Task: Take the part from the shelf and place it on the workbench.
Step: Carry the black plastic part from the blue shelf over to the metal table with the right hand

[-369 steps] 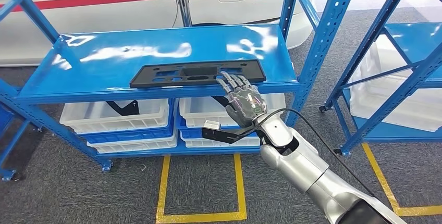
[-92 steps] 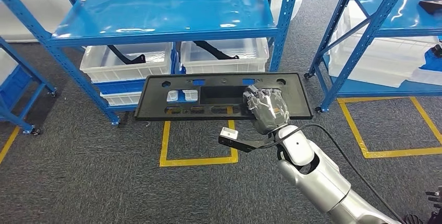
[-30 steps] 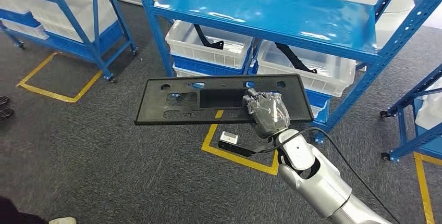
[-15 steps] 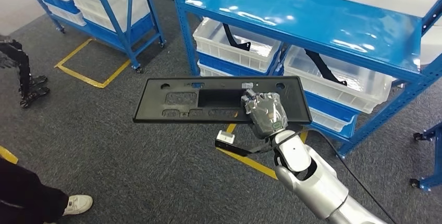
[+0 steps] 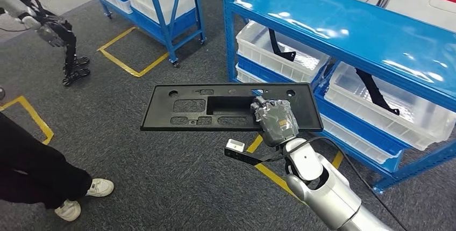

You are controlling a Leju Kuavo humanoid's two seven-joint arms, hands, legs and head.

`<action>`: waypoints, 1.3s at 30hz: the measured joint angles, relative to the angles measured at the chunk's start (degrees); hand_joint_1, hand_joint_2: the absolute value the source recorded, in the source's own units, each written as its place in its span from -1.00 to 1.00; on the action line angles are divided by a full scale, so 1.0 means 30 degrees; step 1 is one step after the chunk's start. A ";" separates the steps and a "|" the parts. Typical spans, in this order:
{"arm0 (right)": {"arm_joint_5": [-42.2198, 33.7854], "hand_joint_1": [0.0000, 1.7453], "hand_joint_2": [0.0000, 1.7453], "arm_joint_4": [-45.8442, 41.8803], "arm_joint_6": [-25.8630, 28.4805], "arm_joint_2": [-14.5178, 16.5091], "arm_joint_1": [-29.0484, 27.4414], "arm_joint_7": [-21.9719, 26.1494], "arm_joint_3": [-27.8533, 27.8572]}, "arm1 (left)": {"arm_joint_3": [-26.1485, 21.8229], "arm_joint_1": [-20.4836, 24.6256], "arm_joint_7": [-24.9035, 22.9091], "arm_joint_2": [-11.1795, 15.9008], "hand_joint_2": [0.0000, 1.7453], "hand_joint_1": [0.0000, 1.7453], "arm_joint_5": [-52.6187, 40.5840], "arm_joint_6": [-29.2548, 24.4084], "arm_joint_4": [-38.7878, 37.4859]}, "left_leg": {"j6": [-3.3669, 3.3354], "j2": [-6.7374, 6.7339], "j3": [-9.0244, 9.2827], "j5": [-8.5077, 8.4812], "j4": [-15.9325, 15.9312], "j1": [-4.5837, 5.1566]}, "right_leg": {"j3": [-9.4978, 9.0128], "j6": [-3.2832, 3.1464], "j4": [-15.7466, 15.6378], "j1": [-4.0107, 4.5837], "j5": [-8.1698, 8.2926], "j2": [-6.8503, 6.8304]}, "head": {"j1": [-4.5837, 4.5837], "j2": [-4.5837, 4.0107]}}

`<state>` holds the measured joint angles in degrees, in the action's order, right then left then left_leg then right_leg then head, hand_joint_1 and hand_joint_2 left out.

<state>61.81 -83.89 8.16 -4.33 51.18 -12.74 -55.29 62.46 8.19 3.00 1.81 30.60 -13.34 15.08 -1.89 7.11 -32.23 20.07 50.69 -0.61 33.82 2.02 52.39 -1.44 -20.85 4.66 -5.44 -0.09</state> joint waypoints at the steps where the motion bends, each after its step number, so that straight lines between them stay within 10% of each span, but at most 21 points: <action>1: -0.0002 1.00 1.00 -0.0044 0.0004 -0.0078 -0.0017 -0.0035 0.0095 | 0.0040 -0.0056 0.0049 0.0000 1.00 -1.00 -0.0157 -0.0046 -0.0002 | 0.0110 0.0182 -0.0067 0.0003 -0.0013 -0.0034 | -0.0031 -0.0091 -0.0060 0.0005 -0.0094 -0.0247 | 0.0000 0.0000; 3: -0.0005 1.00 1.00 -0.0175 0.0009 -0.0244 -0.0046 -0.0104 0.0312 | 0.0179 -0.0136 0.0093 0.0018 1.00 -1.00 -0.0379 -0.0102 -0.0005 | 0.0345 -0.0389 -0.0417 0.0393 0.0610 0.0013 | -0.0131 -0.0270 -0.0119 -0.0024 -0.0145 -0.0670 | -0.0009 -0.0002; 5: -0.0005 1.00 1.00 -0.0375 -0.0015 -0.0488 -0.0080 -0.0157 0.0530 | 0.0343 -0.0134 0.0093 0.0029 1.00 -1.00 -0.0515 -0.0115 -0.0007 | 0.0522 -0.1550 -0.1629 0.1492 0.3081 0.0065 | -0.0281 -0.0425 -0.0169 -0.0011 -0.0218 -0.1124 | -0.0017 -0.0004; 8: 0.0015 1.00 1.00 -0.0570 -0.0156 -0.0863 -0.0274 -0.0228 0.0701 | 0.0444 -0.0119 0.0091 0.0040 1.00 -1.00 -0.0574 -0.0111 -0.0007 | 0.0585 -0.2060 -0.3538 0.2540 0.6693 0.0046 | -0.0467 -0.0554 -0.0171 0.0077 -0.0389 -0.1837 | -0.0016 0.0000; 14: -0.0419 1.00 1.00 -0.0656 0.0104 -0.0643 -0.0241 0.0614 0.0725 | 0.0377 0.0768 -0.1112 0.0441 1.00 -1.00 0.0370 0.0619 -0.0015 | 0.0081 -0.3554 -0.0636 -0.0433 0.0375 0.0550 | -0.0866 -0.0354 -0.0096 0.0302 -0.0823 -0.2908 | -0.0013 -0.0004; 18: -0.0530 1.00 1.00 -0.0497 0.0258 -0.0357 -0.0260 0.0670 0.0677 | 0.0355 0.1122 -0.1302 0.0648 1.00 -1.00 0.0295 0.0792 -0.0022 | -0.0230 -0.2825 -0.0471 -0.0502 -0.0031 0.0521 | -0.0747 -0.0140 0.0411 0.0326 -0.1355 -0.3073 | -0.0009 -0.0004; 22: -0.0590 1.00 1.00 -0.0468 0.0301 -0.0395 -0.0446 0.0561 0.0681 | 0.0360 0.1037 -0.1348 0.0683 1.00 -1.00 -0.0059 0.0763 -0.0022 | -0.0513 -0.1954 -0.0408 -0.0560 -0.0102 0.0392 | 0.1868 -0.0068 0.5477 0.0279 -0.3469 -0.1544 | -0.0009 0.0000; 24: -0.0595 1.00 1.00 -0.0464 0.0290 -0.0433 -0.0588 0.0445 0.0681 | 0.0362 0.0972 -0.1353 0.0685 1.00 -1.00 -0.0216 0.0747 -0.0022 | -0.0509 -0.1437 -0.0367 -0.0550 -0.0084 0.0348 | 0.2578 0.0013 0.6335 0.0264 -0.3233 -0.1433 | -0.0011 0.0000; 28: -0.0577 1.00 1.00 -0.0485 0.0284 -0.0444 -0.0636 0.0326 0.0699 | 0.0368 0.0903 -0.1343 0.0685 1.00 -1.00 -0.0337 0.0672 -0.0022 | -0.0306 -0.0508 -0.0258 -0.0421 0.0022 0.0236 | 0.0499 0.0035 0.1281 0.0086 -0.0402 -0.0327 | -0.0007 0.0000; 32: -0.0434 1.00 1.00 -0.0497 0.0286 -0.0430 -0.0668 0.0248 0.0708 | 0.0368 0.0888 -0.1432 0.0727 1.00 -1.00 -0.0495 0.0678 -0.0022 | 0.0049 0.0156 -0.0519 -0.0388 0.0080 0.0106 | -0.0159 -0.0145 -0.0052 0.0061 -0.0131 -0.0328 | -0.0011 -0.0004; 36: -0.0375 1.00 1.00 -0.0528 0.0282 -0.0375 -0.0650 0.0140 0.0748 | 0.0375 0.0951 -0.1557 0.0743 1.00 -1.00 -0.0747 0.0654 -0.0022 | 0.0504 -0.1708 -0.2312 0.1455 0.3802 0.0136 | -0.0410 -0.0460 -0.0200 0.0059 -0.0183 -0.1281 | -0.0060 -0.0002; 39: -0.0352 1.00 1.00 -0.0574 0.0237 -0.0379 -0.0684 0.0131 0.0756 | 0.0375 0.1140 -0.1413 0.0732 1.00 -1.00 -0.0878 0.0594 -0.0016 | 0.0673 -0.2036 -0.3694 0.2200 0.6525 -0.0002 | -0.0478 -0.0507 -0.0194 0.0089 -0.0272 -0.2003 | -0.0060 0.0000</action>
<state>60.76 -85.61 8.87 -5.46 49.12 -12.34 -53.02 63.58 11.61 -1.24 4.01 27.97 -11.56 15.03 0.13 1.01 -43.31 26.67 70.27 -0.61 32.38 0.50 51.80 -1.17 -21.66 -1.35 -5.62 -0.09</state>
